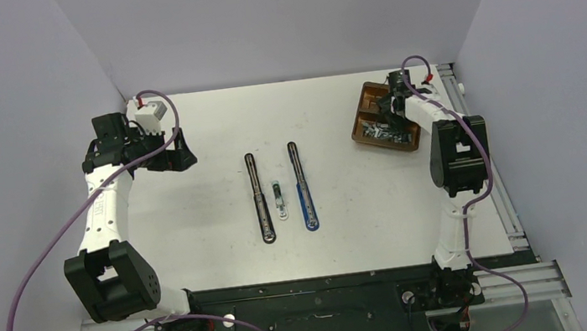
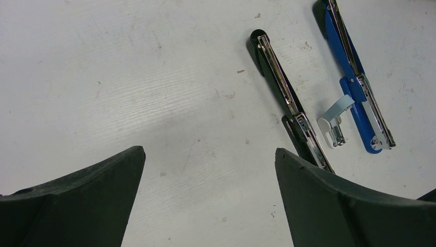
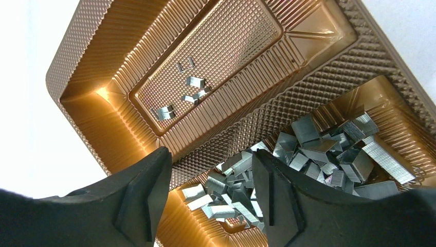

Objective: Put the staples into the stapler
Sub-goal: Move the staple box to the center of the board.

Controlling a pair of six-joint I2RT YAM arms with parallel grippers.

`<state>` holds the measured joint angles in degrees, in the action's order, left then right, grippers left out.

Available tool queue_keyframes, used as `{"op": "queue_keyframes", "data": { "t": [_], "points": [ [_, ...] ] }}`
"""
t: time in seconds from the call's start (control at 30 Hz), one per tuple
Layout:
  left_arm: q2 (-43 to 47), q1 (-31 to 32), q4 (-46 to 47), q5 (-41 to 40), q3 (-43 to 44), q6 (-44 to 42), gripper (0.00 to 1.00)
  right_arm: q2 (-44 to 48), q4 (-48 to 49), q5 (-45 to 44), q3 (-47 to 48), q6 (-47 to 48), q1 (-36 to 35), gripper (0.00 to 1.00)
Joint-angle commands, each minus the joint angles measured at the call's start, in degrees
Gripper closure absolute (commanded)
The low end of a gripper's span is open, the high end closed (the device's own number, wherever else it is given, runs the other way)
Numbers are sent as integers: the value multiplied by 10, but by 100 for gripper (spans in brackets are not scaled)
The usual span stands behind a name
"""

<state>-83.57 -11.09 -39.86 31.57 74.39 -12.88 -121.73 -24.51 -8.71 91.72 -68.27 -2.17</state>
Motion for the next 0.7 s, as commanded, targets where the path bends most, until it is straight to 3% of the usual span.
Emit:
{"op": "queue_keyframes", "data": {
  "t": [0.0,0.13,0.67],
  "points": [
    [14,-5,5,9,0,-12,4,-3,-8,-18,17,1,5,45],
    [16,-7,5,9,0,-16,4,-9,-13,-12,28,9,5,60],
    [26,-9,-6,16,2,-29,4,37,-1,12,-48,102,4,80]
  ]
}}
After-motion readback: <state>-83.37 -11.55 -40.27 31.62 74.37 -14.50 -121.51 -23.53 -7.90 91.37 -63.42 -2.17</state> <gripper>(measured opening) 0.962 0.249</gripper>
